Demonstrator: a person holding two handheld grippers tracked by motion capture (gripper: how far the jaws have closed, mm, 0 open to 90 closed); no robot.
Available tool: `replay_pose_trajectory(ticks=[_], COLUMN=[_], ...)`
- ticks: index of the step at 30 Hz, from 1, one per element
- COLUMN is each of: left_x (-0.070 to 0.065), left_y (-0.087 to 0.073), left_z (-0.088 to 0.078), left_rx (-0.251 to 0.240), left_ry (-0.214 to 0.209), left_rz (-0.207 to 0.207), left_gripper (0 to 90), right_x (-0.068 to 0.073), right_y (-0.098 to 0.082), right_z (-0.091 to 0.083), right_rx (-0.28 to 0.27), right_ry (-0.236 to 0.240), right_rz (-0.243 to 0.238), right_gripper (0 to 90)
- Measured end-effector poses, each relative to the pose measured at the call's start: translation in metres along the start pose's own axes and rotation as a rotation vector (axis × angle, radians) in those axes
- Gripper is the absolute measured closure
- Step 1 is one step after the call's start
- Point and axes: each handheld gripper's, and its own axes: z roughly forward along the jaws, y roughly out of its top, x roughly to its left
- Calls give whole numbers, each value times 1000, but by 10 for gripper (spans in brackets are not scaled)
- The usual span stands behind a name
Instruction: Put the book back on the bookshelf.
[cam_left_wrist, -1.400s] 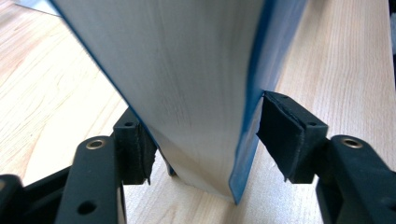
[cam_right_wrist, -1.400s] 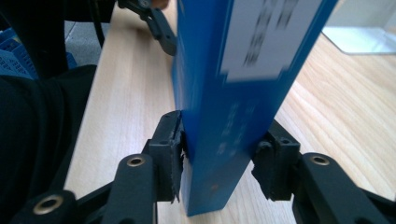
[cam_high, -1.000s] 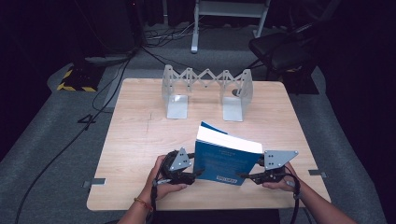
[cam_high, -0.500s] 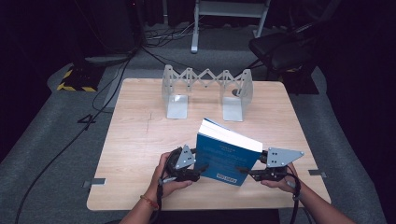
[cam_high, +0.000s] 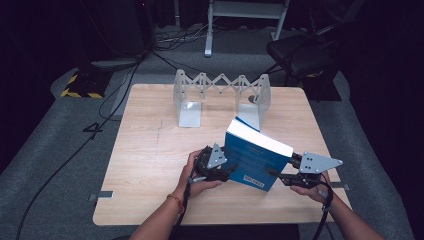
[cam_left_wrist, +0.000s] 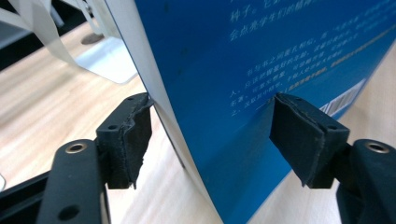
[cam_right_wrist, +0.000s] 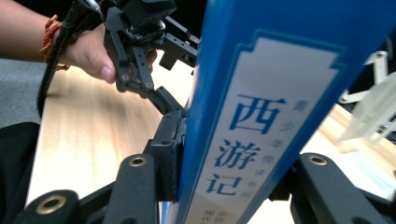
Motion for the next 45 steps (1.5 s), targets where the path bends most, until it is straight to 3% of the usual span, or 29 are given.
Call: replay_pose_trajectory(ticks=[4,10,14,16,18,22,26,36,40,43,45], left_x=[3,4,5,8,9,13,17,32,43,52,54], left_y=[6,3,2,-7,-12,-41,-60,-92,-105,-111,-113], left_z=[3,-1,-8,-17,-21,-37,-56,-87,-92,-98,-99], left_rx=[-5,3,47,80,102,211,266,302,339,322,311], left_ry=[-16,-27,1,1,3,3,5,21,49,67,69], left_rz=[-9,-26,-9,-36,-30,-58,-82,-228,-240,-297,-294], left_gripper=[307,353,357,351,347,338,328,292,292,294,290], right_x=[-4,-5,-6,-6,-6,-5,-4,-9,-11,-15,-18], right_y=[-3,-2,3,7,10,22,30,46,53,59,63], right_z=[-4,-4,-3,-2,-1,1,1,-1,-2,-1,-1], right_rx=[-4,-17,-34,-49,-50,-49,-34,10,37,69,80], right_ry=[-27,-21,-11,-2,0,11,13,19,14,30,42], right_rz=[20,24,44,59,57,62,73,94,101,112,110], right_gripper=[576,573,576,580,580,585,588,587,584,581,576])
